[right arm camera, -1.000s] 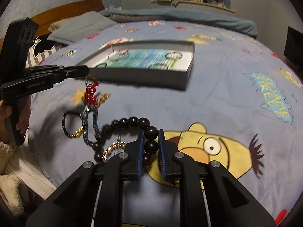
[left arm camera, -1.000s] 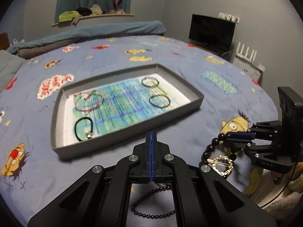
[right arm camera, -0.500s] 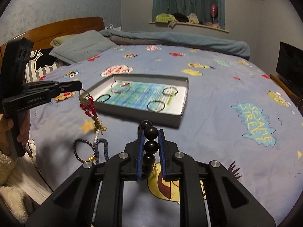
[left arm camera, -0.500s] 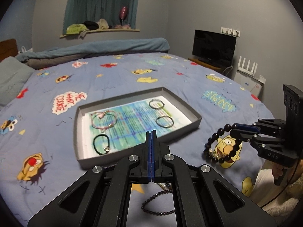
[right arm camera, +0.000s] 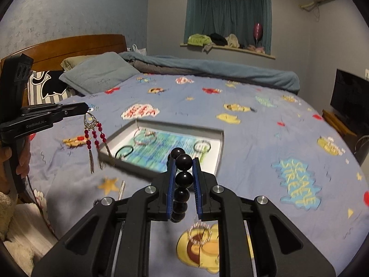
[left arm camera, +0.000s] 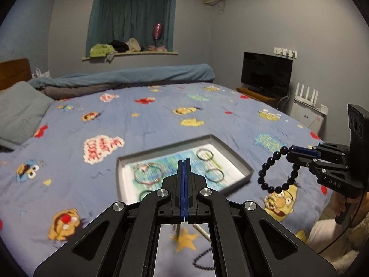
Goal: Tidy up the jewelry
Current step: 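Carry the red earrings and black bead bracelet over the gray tray with both tools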
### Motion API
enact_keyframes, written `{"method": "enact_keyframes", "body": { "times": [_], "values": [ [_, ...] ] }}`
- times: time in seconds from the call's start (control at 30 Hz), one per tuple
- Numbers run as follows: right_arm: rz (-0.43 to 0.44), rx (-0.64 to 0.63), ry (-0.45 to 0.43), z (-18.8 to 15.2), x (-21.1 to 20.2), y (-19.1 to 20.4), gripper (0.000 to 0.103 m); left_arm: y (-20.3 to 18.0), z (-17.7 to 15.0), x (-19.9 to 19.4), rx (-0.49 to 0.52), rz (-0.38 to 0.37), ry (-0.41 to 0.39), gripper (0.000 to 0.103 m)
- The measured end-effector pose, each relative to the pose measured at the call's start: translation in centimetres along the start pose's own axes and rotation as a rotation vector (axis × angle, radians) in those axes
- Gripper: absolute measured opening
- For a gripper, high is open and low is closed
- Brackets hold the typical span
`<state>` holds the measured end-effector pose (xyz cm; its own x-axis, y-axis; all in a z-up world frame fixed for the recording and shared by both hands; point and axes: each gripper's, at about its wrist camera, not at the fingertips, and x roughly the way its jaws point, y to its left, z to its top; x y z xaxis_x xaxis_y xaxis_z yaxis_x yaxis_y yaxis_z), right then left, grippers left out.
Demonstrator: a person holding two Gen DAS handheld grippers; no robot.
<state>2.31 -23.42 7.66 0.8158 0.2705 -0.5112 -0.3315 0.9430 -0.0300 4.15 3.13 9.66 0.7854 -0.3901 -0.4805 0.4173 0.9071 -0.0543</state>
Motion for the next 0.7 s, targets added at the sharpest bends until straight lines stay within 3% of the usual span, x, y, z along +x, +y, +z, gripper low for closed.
{"method": "enact_keyframes", "body": {
  "times": [0.27, 0.47, 0.7],
  "values": [
    [-0.035, -0.01, -0.001, 3.2, 4.3, -0.8, 0.014, 2.3, 2.8, 2.3, -0.001, 0.048, 0.022, 0.001],
    [-0.026, 0.023, 0.038, 4.0, 9.3, -1.5, 0.014, 3.3, 3.5, 6.3, -0.023, 0.048, 0.055, 0.001],
    [-0.01, 0.049, 0.047, 4.3, 13.9, -1.6, 0.014, 2.0, 3.6, 10.2, -0.008, -0.028, 0.085, 0.001]
  ]
}}
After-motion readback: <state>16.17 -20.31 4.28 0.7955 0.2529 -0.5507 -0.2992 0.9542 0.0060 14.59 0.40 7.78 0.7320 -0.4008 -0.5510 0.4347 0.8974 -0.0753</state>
